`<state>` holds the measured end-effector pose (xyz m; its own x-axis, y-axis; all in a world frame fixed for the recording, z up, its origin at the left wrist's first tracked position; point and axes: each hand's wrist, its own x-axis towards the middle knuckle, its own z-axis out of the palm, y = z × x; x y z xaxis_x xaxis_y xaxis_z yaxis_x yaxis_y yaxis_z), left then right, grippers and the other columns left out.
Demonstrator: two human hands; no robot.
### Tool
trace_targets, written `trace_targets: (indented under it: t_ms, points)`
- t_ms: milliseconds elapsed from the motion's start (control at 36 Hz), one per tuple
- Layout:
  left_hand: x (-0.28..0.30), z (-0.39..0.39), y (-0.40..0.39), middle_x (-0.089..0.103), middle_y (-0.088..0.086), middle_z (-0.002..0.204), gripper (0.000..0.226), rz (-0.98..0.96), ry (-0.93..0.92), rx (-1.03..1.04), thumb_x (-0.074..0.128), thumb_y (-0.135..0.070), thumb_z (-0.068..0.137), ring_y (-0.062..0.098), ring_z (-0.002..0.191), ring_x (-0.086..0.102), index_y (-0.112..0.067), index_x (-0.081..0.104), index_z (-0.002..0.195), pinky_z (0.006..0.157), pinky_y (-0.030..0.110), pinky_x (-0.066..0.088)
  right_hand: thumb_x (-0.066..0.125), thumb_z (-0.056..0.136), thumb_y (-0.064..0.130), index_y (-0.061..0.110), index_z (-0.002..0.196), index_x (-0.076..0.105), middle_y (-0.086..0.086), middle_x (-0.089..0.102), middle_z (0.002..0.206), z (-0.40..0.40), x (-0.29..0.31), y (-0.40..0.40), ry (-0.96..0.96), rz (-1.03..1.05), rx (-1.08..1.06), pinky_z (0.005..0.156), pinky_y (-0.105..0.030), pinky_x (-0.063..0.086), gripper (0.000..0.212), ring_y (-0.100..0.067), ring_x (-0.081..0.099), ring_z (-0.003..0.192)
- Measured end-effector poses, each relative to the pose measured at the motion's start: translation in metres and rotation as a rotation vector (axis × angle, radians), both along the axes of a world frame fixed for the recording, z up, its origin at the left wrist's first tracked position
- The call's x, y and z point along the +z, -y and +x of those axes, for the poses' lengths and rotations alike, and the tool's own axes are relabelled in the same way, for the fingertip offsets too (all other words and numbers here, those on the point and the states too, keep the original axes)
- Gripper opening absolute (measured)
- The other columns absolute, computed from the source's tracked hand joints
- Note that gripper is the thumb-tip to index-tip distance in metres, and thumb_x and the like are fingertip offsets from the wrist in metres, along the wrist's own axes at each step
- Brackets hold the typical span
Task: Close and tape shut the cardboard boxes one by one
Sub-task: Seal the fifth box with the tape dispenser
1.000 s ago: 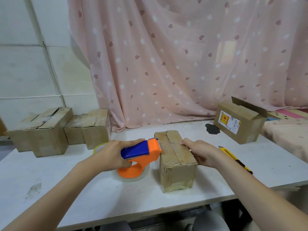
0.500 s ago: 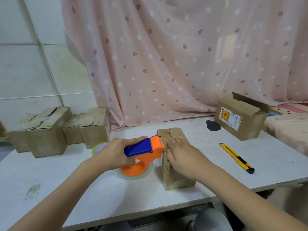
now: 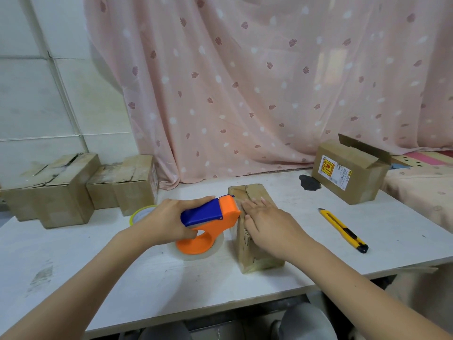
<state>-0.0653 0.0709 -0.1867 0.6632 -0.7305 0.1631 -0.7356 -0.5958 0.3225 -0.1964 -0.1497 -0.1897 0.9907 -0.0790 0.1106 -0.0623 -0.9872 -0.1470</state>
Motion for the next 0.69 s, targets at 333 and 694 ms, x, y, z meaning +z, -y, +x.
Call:
trace_targets:
  t_ms: [333, 694]
  points:
    - [0.012, 0.003, -0.014, 0.055, -0.022, 0.077, 0.084, 0.052, 0.049, -0.019, 0.073, -0.032, 0.081, 0.01, 0.067, 0.053, -0.068, 0.024, 0.139, 0.053, 0.014, 0.039, 0.022, 0.107, 0.033, 0.026, 0.158, 0.024, 0.009, 0.021, 0.165, -0.005, 0.005, -0.002, -0.037, -0.03, -0.046, 0.113, -0.031, 0.032, 0.052, -0.011, 0.014, 0.153]
    - [0.004, 0.0, -0.04, 0.054, -0.024, 0.066, 0.081, 0.044, 0.086, 0.01, 0.072, -0.035, 0.076, 0.005, 0.069, 0.053, -0.076, 0.026, 0.129, 0.055, 0.015, 0.036, 0.028, 0.103, 0.029, 0.016, 0.087, 0.056, -0.008, 0.062, 0.099, 0.005, 0.028, -0.015, -0.114, 0.101, -0.177, 0.122, -0.055, 0.015, 0.035, -0.031, 0.057, 0.112]
